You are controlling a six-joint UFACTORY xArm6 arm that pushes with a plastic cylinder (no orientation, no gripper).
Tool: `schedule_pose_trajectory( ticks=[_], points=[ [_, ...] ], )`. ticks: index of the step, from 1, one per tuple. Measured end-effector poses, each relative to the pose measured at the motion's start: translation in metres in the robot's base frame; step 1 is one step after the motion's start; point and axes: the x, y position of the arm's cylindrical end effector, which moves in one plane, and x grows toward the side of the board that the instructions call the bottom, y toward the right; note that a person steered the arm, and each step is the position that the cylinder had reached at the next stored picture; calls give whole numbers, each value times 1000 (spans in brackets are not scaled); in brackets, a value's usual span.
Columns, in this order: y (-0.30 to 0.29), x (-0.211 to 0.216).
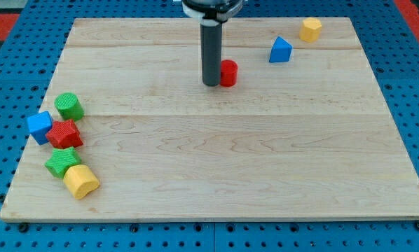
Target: Place your arm at the bottom left corner of the board
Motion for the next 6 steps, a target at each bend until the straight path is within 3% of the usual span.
schedule_pose_trajectory(
  ticks=[1, 2, 5, 6],
  points=[
    [22, -11],
    [6, 33],
    [-87, 237],
    [-148, 264]
  ],
)
